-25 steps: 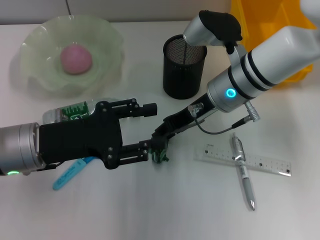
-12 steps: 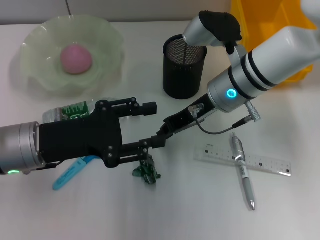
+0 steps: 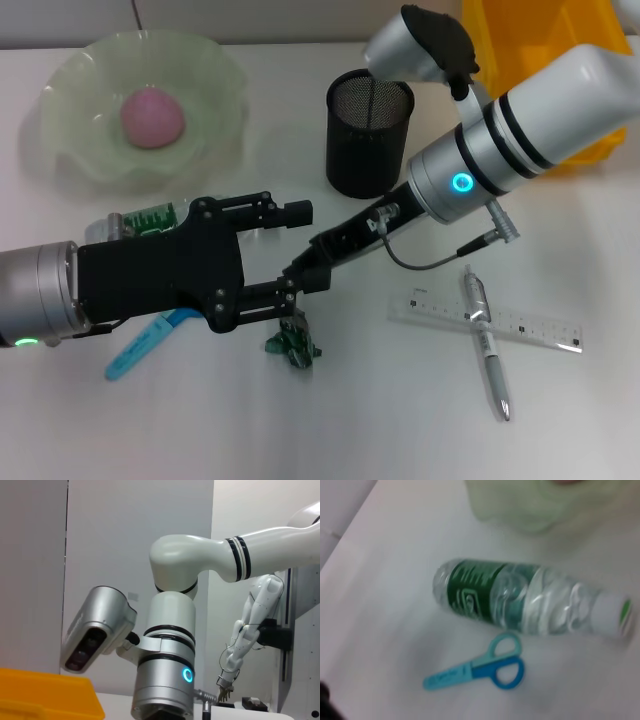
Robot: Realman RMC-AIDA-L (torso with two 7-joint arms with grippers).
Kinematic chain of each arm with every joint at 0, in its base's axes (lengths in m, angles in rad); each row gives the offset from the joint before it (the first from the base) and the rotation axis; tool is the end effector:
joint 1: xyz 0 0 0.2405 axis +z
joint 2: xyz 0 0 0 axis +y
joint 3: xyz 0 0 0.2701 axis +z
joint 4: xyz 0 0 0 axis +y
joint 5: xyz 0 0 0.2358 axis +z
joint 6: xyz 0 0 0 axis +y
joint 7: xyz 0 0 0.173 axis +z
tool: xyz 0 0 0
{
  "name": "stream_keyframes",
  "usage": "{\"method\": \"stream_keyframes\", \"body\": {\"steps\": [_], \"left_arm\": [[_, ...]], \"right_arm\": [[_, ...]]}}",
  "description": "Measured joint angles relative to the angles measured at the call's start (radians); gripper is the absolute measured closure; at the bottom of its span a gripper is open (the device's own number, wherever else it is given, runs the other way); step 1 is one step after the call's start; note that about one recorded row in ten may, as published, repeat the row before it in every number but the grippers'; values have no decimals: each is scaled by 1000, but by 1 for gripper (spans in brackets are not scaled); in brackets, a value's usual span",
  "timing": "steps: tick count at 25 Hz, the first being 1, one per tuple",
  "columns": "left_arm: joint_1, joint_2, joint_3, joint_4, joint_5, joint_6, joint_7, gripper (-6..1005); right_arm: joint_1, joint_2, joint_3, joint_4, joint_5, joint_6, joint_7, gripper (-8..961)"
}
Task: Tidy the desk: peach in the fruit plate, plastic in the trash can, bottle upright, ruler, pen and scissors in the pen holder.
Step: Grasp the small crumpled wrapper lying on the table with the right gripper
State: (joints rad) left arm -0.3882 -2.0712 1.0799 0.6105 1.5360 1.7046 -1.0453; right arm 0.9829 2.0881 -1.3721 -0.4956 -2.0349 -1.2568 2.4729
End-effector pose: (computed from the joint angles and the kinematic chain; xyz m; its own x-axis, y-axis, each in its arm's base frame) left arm -0.2446 0.3082 -0.0512 0.7294 0.0539 0.6820 0.1667 -0.9808 -0.1008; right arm 0.1506 0.4069 -0.1491 0.5762 -0.8151 0.0596 -0.8166 -0.5772 0.0011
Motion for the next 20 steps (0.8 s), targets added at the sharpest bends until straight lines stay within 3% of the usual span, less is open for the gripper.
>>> {"method": "stream_keyframes", "body": {"steps": [9, 14, 20], "left_arm": [[0, 2, -8, 0, -2, 0, 8, 361], [2, 2, -20, 0, -3, -2, 8, 361], [8, 4, -46, 1, -3, -1, 8, 361]], "right_arm": [[27, 0, -134, -12, -2, -27, 58, 600], [34, 3, -146, -19, 3, -27, 71, 347], [43, 4, -147, -19, 4, -22, 84, 287]]}}
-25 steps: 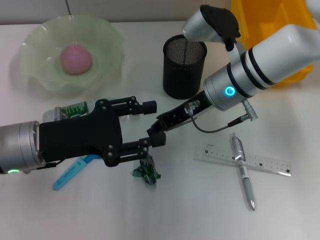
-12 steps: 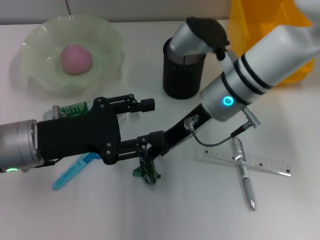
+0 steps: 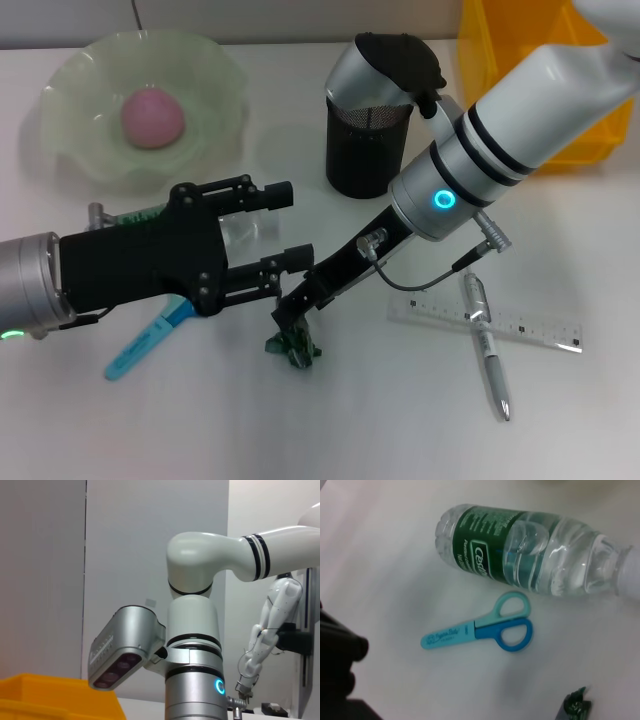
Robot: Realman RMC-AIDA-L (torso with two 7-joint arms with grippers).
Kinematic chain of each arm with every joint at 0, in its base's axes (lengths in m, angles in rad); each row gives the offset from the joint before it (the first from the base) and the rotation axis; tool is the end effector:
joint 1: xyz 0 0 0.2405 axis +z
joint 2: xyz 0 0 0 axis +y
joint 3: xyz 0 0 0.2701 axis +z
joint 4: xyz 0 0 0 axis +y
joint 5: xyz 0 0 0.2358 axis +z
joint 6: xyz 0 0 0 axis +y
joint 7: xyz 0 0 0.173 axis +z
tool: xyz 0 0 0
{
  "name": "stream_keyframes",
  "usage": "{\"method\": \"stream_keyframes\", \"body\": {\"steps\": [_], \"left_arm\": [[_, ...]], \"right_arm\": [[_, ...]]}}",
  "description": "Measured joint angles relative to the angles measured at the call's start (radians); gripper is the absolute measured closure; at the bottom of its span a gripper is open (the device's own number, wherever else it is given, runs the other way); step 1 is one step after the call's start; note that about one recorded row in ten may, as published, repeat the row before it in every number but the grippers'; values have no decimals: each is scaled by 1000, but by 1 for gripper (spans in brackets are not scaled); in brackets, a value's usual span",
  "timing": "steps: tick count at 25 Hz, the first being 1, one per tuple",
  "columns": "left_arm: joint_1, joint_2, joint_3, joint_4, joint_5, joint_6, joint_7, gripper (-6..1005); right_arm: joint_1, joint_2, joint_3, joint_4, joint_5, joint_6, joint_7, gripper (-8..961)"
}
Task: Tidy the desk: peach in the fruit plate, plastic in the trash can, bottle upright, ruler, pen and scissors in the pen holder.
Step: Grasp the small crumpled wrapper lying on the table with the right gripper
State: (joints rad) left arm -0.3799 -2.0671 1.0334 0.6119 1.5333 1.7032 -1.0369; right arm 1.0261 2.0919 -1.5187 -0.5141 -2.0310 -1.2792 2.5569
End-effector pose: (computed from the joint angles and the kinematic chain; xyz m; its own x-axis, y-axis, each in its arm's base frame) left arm -0.2505 0.3125 -0.0414 0.7209 0.0387 0.6919 0.1921 -0.9705 -0.1459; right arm 0.1403 0.3937 -0.1609 0.5996 -0.7789 0.1840 -0.7880 -0.6147 -0.0342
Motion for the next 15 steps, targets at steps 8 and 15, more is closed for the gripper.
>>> {"method": "stream_keyframes", "body": {"steps": [8, 15], "left_arm": [[13, 1, -46, -1, 0, -3, 12, 361], [15, 1, -48, -1, 1, -4, 12, 361]], "right_arm": [[10, 0, 0, 8, 2, 2, 23, 289], [22, 0, -69, 8, 18, 4, 42, 290]]}}
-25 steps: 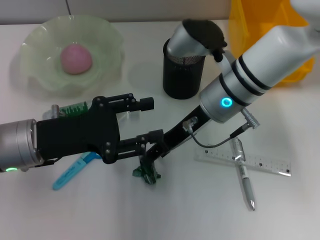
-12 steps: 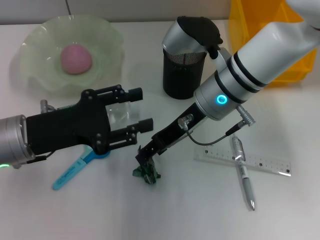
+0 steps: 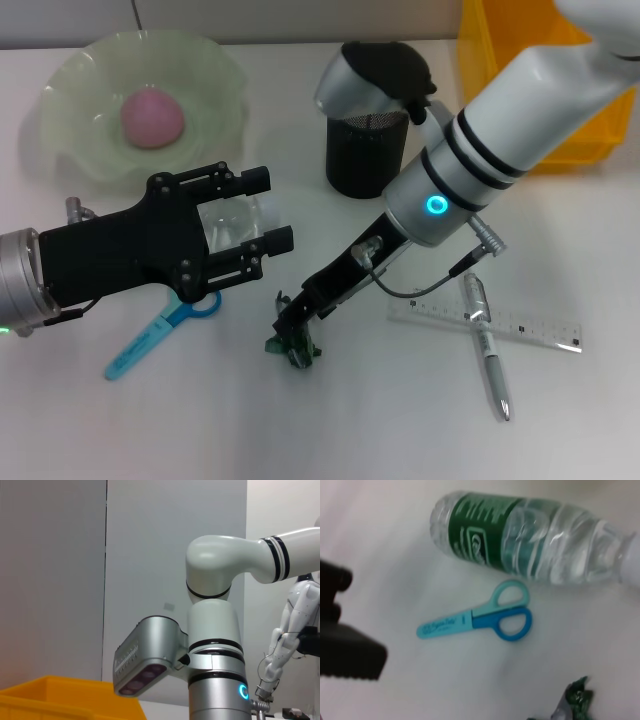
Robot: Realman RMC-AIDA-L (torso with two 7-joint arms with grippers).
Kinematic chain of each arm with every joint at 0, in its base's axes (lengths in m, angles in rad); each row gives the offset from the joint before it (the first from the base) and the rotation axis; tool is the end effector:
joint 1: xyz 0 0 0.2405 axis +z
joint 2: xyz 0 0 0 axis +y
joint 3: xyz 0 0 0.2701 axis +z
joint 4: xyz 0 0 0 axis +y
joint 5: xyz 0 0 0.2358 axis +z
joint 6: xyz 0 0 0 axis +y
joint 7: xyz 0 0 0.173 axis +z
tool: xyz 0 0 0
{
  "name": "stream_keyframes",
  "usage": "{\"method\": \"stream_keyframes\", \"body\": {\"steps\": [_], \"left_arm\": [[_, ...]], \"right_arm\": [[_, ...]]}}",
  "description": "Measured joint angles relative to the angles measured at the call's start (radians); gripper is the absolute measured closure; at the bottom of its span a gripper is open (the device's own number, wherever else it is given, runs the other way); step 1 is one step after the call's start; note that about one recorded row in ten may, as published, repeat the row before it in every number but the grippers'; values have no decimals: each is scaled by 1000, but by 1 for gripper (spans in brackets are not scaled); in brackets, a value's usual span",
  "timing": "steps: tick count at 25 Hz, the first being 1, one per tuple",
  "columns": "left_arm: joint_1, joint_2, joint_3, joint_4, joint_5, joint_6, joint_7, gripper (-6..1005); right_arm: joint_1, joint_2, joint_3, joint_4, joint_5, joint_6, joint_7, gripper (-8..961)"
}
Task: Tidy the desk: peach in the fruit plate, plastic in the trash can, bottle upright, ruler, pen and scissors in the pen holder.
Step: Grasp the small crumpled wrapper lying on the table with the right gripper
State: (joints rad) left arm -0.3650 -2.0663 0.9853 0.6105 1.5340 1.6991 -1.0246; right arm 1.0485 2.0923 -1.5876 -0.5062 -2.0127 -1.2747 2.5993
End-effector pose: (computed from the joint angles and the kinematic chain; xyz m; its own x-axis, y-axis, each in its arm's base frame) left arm -0.2589 0.3143 -0.0331 0.7134 0.0285 0.7001 0.2254 -0.9554 -0.1909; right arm 0.1380 0.3889 -0.1667 0.5917 -0.7736 0.2270 -0.7853 -0.6167 -0.0546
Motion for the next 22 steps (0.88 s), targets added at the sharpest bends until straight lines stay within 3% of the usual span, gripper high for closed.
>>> {"method": "stream_keyframes", "body": {"steps": [2, 22], "left_arm": [[0, 0, 0, 0, 0, 0, 0, 360], [0, -1, -5, 0, 2, 1, 0, 360]], "right_arm": [[4, 0, -47, -4, 41, 2, 2, 290], [2, 0, -99, 1, 52, 25, 7, 295]]}}
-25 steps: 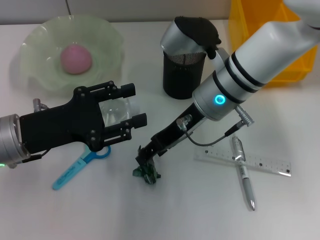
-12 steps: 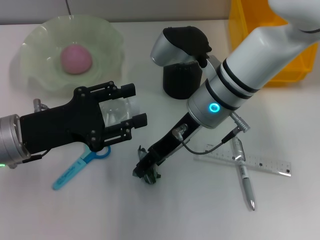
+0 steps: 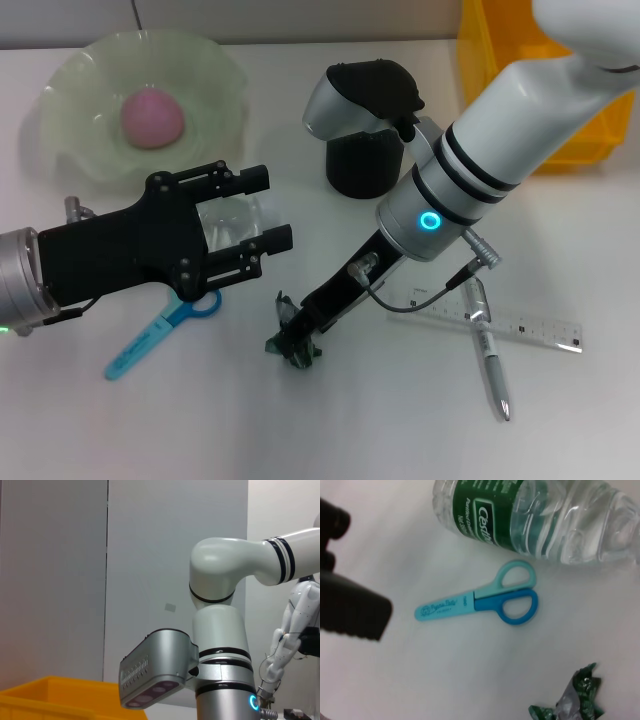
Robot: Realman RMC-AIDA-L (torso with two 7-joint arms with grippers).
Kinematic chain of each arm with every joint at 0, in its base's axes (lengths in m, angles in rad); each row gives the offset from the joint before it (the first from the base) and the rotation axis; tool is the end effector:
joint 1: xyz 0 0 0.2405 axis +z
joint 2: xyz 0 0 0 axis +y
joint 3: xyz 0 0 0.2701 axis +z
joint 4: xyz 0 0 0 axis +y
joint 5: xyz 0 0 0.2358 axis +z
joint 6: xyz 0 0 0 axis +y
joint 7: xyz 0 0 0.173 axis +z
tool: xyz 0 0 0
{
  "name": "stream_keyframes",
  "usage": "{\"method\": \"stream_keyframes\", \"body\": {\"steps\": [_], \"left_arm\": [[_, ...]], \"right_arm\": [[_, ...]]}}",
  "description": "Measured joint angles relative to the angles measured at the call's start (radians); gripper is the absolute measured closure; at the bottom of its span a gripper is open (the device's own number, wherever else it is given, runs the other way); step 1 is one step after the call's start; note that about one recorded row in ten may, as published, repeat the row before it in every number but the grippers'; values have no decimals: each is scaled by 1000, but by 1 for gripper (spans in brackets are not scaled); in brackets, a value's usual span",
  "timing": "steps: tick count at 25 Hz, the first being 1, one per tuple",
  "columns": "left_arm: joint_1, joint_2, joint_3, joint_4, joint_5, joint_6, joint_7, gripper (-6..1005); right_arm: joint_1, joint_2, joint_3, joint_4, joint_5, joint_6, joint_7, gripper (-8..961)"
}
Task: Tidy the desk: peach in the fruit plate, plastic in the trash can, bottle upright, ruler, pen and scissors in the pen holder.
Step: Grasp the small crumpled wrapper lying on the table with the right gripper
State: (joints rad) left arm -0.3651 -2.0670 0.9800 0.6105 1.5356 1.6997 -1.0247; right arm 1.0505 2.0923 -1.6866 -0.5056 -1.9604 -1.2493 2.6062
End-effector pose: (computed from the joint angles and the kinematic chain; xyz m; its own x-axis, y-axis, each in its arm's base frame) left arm -0.2591 0.3145 -0.0326 0.7124 0.0279 0.7013 0.2275 -0.9544 -0.1931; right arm 0.1401 0.3814 -0.1751 0.6040 -0.7543 0.2573 -0.7686 -0.6367 -0.0625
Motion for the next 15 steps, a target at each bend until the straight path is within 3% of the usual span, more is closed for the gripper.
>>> {"method": "stream_keyframes", "body": {"steps": [15], "left_arm": [[22, -1, -4, -2, 0, -12, 2, 360]], "right_arm": [[-4, 0, -4, 1, 4, 14, 0, 298]]}}
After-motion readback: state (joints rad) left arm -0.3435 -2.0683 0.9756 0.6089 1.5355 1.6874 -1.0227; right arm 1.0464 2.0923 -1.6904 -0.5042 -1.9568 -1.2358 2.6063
